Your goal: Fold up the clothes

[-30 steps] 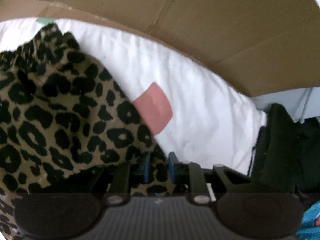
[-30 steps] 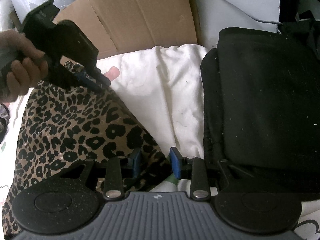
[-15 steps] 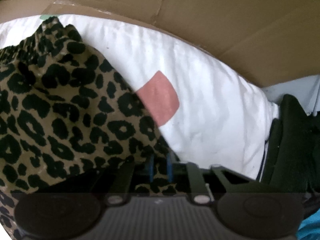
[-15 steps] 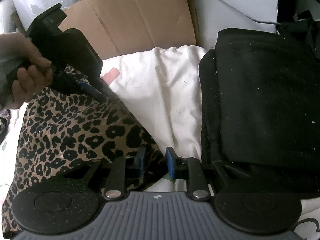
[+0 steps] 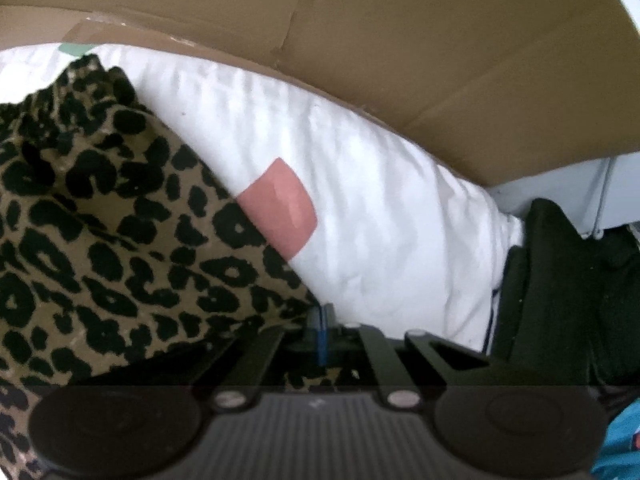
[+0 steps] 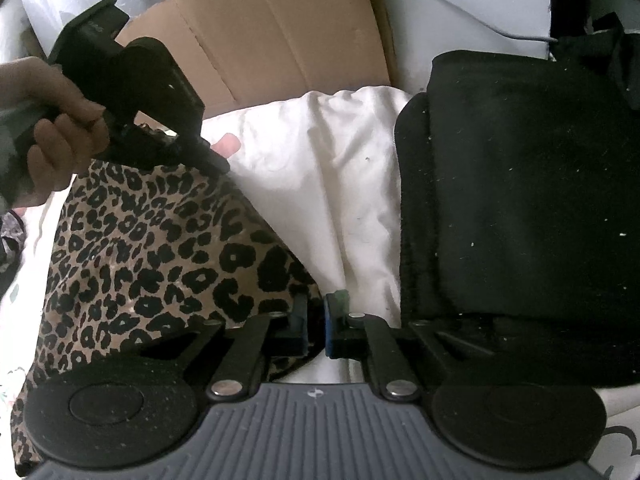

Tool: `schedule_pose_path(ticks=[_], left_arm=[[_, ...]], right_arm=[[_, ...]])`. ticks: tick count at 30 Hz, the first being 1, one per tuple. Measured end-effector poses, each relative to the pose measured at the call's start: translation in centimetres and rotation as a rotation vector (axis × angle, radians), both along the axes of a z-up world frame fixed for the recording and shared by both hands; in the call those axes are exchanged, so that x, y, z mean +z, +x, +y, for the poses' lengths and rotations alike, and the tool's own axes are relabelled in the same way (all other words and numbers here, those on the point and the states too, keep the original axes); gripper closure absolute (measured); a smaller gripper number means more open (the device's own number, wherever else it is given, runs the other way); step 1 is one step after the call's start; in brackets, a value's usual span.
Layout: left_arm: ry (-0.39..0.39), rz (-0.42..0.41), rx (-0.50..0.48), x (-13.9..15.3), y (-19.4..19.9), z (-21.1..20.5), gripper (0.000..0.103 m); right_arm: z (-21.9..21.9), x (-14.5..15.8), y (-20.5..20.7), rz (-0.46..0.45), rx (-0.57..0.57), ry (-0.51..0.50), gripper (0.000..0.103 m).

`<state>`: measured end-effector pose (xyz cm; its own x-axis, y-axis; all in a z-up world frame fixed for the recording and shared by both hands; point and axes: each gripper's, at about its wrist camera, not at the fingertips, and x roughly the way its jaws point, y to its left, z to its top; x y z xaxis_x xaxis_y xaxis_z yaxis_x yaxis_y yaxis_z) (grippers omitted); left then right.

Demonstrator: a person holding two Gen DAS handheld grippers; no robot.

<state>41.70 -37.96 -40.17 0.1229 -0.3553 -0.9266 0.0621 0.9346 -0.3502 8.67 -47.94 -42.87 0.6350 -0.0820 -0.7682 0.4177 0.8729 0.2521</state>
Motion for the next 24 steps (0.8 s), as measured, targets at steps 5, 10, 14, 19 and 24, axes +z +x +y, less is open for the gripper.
schedule_pose_path(ticks=[5, 10, 14, 19, 24], left_arm=[[-0.048, 0.015, 0.003, -0.6, -0.1, 1.2, 0.099], [-0.044, -0.053, -0.072, 2.1, -0.3, 2.4, 0.077], [0.003, -0.149, -0.157, 5.0, 0.0, 4.2, 0.074], [0.083, -0.25, -0.198, 7.7, 0.9, 7.8, 0.074], [0.122, -0.281, -0.226, 8.1, 1.5, 11.1, 0.074]], right_arm=[[0.0, 0.4, -0.2, 0.015, 0.004, -0.01, 0.096], [-0.3, 2.4, -1.2, -0.049, -0.03, -0.013, 0.095], [0.3, 3.3, -0.7, -0.091, 0.009, -0.009, 0.094], [1.6, 2.9, 1.1, -0.105, 0.041, 0.004, 0.095], [3.7, 2.5, 3.8, -0.096, 0.129, -0.03, 0.094]])
